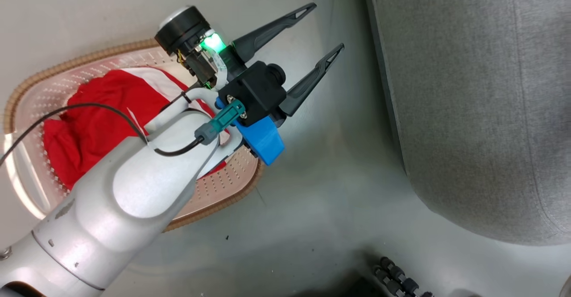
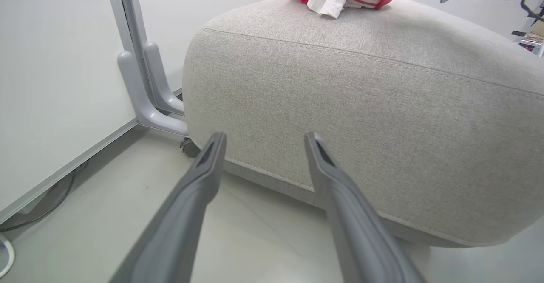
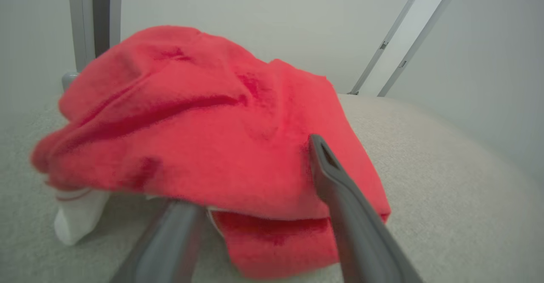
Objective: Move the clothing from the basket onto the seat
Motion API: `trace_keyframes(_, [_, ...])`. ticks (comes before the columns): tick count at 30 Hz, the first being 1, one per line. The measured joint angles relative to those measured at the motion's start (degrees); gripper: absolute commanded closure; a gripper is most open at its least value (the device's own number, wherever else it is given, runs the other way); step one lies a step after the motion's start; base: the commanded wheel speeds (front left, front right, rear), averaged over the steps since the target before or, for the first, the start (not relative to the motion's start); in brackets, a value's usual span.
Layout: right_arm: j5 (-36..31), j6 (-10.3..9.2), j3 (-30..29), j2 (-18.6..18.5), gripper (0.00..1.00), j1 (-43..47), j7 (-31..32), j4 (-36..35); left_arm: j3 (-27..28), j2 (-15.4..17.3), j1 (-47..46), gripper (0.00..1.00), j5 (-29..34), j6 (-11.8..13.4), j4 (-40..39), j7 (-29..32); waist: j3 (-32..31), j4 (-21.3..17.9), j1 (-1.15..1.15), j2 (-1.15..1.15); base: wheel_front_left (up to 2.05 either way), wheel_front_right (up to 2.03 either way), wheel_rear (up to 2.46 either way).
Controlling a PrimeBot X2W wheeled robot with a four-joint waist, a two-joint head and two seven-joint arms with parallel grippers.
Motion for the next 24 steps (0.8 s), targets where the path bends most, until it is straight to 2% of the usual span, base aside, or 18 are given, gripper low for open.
trace_keyframes(14, [2.1,0.00,7.8,2.3,0.00,18.4,0.0,-12.2,2.3,-2.5,5.8,0.00,-3.1,1.9,3.1,-2.5,-10.0,1.1,-0.01,0.00,0.00,0.00,0.00])
trace_keyframes(24, [3.6,0.00,19.6,4.6,0.00,24.4,0.0,-19.2,13.1,-3.0,15.8,0.00,-4.4,5.3,-0.4,-2.7,-20.0,3.9,-0.02,0.00,0.00,0.00,0.00])
